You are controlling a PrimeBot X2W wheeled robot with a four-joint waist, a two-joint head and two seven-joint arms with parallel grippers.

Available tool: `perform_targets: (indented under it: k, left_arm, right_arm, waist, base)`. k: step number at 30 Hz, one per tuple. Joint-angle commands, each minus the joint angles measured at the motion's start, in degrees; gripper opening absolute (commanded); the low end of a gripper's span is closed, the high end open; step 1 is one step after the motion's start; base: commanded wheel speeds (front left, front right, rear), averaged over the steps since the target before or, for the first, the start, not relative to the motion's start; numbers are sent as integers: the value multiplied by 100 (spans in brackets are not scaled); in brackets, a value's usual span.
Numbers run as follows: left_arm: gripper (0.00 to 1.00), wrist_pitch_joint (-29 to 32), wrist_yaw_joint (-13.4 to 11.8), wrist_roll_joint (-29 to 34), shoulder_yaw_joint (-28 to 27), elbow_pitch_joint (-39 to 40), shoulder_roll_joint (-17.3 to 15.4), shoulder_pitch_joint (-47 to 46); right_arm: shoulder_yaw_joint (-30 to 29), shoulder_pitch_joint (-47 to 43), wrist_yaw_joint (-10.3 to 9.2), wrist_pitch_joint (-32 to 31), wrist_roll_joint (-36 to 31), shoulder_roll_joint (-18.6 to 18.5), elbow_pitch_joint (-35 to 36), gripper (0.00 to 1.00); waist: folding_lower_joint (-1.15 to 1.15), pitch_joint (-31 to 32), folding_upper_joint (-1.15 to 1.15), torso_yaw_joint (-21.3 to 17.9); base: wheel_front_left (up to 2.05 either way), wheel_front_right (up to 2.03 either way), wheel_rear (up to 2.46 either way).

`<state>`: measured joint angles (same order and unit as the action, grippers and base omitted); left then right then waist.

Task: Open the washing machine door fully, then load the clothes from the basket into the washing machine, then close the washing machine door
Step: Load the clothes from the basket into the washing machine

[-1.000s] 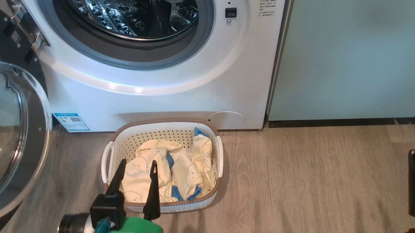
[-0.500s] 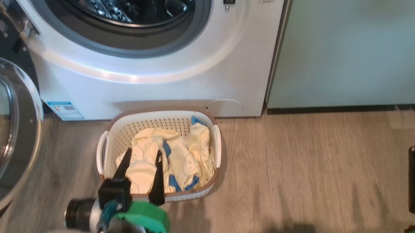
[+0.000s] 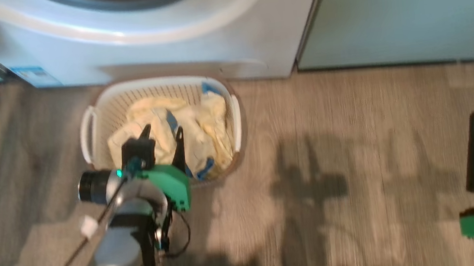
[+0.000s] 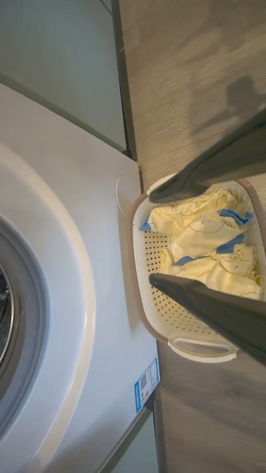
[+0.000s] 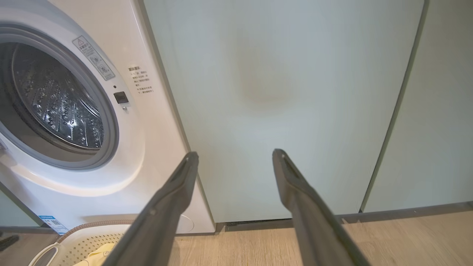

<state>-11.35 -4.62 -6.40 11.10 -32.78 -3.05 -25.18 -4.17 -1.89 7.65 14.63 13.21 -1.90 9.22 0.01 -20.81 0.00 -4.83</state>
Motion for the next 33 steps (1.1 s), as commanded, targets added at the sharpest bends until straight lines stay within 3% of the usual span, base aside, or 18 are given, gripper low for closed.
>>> perform_targets:
  k: [1, 6, 17, 24, 33]
  left_arm:
    - [100, -58, 61, -40, -143, -148, -75, -358]
    - [100, -46, 321, -183, -97, -1507, -57, -1318]
    - [100, 250, 861, -456, -78, -3188, -149, -2501]
    - [100, 391, 947, -556, -116, -3717, -441, -3110]
    - [100, 629, 880, -703, -220, -3967, -858, -3563]
  right_arm:
    - [122, 239, -16, 37, 56, -98, 226, 100]
    - [185, 611, -16, 37, 175, -98, 309, 100]
    - [430, 1096, -16, 37, 413, -98, 484, 100]
    - [651, 1371, -16, 37, 690, -98, 580, 100]
    - [913, 1544, -16, 37, 975, -98, 719, 100]
  waist:
    - [-1, -482, 0, -182]
    - [-1, -1171, 0, -377]
    - [-1, -2099, 0, -732]
    - [-1, -2714, 0, -1085]
    - [-1, -3244, 0, -1525]
  base:
    - [0, 0, 0]
    - [0, 0, 0]
    - [0, 0, 0]
    - [0, 0, 0]
    - [0, 0, 0]
